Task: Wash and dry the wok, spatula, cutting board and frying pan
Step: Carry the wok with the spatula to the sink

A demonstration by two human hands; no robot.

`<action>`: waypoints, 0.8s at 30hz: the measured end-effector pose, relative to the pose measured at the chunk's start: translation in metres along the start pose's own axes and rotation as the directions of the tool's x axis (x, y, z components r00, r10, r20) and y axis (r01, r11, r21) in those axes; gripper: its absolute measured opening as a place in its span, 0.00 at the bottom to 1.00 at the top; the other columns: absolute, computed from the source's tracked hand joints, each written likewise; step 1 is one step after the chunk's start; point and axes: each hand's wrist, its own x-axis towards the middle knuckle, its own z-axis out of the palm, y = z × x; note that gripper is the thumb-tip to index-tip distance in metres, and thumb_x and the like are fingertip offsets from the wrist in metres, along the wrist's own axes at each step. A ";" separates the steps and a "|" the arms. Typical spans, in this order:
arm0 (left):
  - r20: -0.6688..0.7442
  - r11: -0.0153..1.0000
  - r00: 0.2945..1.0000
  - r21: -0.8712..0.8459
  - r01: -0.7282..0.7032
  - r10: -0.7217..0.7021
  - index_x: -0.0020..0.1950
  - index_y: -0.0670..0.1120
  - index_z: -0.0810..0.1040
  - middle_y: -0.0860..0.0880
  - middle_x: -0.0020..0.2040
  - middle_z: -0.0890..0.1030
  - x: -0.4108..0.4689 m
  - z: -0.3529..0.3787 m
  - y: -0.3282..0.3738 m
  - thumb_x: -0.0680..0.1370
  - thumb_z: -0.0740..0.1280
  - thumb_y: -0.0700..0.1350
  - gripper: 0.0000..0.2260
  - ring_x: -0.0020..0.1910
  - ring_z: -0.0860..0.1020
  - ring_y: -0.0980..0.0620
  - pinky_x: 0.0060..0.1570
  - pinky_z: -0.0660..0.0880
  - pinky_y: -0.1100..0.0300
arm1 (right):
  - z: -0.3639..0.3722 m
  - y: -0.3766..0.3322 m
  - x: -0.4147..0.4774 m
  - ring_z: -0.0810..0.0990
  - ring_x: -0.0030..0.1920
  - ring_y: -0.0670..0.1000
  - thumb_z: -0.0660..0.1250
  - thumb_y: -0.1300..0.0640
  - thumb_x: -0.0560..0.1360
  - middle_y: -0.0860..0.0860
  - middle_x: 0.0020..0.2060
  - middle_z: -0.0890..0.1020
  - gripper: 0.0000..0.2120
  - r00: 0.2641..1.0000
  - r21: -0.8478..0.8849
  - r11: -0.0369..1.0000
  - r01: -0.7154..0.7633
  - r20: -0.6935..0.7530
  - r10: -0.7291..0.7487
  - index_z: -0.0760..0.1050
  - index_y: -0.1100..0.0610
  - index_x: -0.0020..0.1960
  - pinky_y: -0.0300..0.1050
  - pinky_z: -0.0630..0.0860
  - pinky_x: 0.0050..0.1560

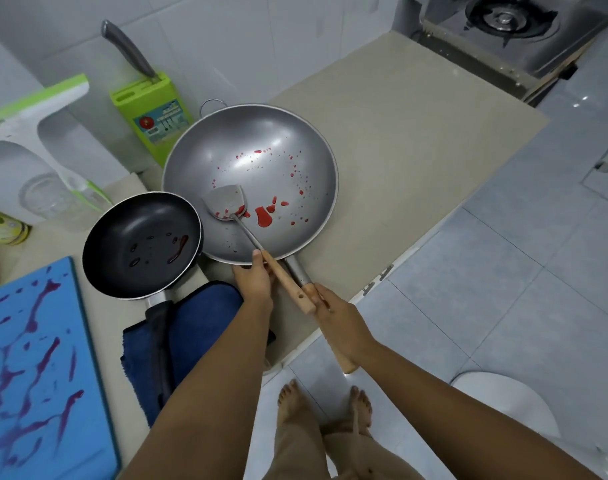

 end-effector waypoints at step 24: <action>0.239 0.982 0.971 -0.185 0.043 0.002 0.58 0.33 0.75 0.41 0.47 0.80 -0.054 0.042 0.044 0.77 0.60 0.28 0.11 0.41 0.80 0.49 0.34 0.80 0.63 | -0.071 -0.030 -0.022 0.81 0.35 0.53 0.58 0.47 0.82 0.59 0.48 0.82 0.13 0.982 0.389 0.904 -0.178 0.133 0.135 0.75 0.49 0.63 0.48 0.82 0.37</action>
